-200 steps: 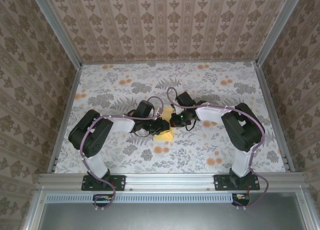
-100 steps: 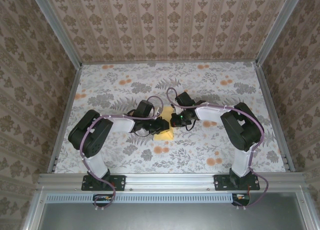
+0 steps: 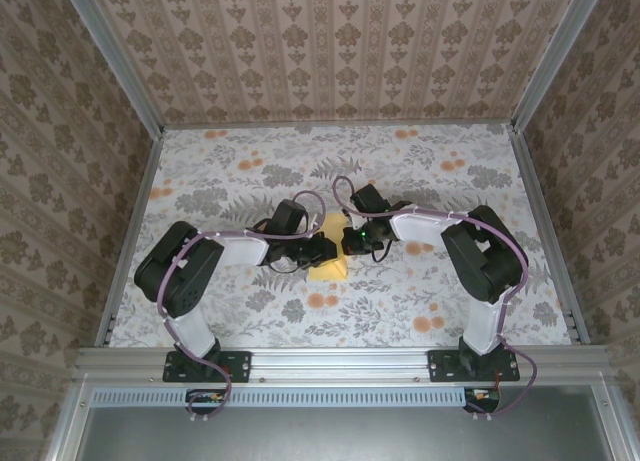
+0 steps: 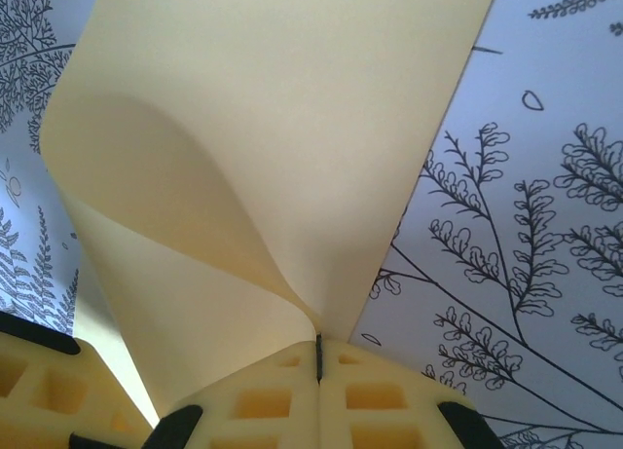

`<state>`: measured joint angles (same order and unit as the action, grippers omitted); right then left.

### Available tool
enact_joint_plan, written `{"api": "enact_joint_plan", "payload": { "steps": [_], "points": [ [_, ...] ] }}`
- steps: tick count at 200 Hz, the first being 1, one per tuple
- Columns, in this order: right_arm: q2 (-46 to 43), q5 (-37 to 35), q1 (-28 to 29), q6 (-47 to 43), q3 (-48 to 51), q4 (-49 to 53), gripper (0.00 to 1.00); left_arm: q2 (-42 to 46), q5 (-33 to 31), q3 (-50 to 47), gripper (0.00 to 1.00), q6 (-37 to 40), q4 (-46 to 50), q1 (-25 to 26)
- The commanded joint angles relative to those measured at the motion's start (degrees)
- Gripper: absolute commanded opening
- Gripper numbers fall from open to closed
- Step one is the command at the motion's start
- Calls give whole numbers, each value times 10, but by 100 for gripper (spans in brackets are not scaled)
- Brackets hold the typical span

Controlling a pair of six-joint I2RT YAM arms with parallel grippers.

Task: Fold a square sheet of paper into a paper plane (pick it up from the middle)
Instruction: Fold the triangle a second time at the center of the table.

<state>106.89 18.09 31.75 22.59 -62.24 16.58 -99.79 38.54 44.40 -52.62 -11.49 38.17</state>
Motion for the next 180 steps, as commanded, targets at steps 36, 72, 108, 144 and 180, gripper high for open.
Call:
{"api": "enact_joint_plan", "payload": {
  "steps": [36,72,108,144,180],
  "points": [
    [3,3,-4,-13,-25,10,3,-23,-2,13,14,17,22,-3],
    [10,5,-4,-15,-33,14,3,-27,-2,15,14,17,23,-3],
    [14,6,-4,-17,-37,15,3,-28,-1,16,15,17,23,-3],
    [19,3,-4,-18,-41,17,3,-30,-1,16,15,17,22,-3],
    [18,-10,-4,-18,-42,24,3,-24,-2,16,14,17,21,-3]
  ]
}}
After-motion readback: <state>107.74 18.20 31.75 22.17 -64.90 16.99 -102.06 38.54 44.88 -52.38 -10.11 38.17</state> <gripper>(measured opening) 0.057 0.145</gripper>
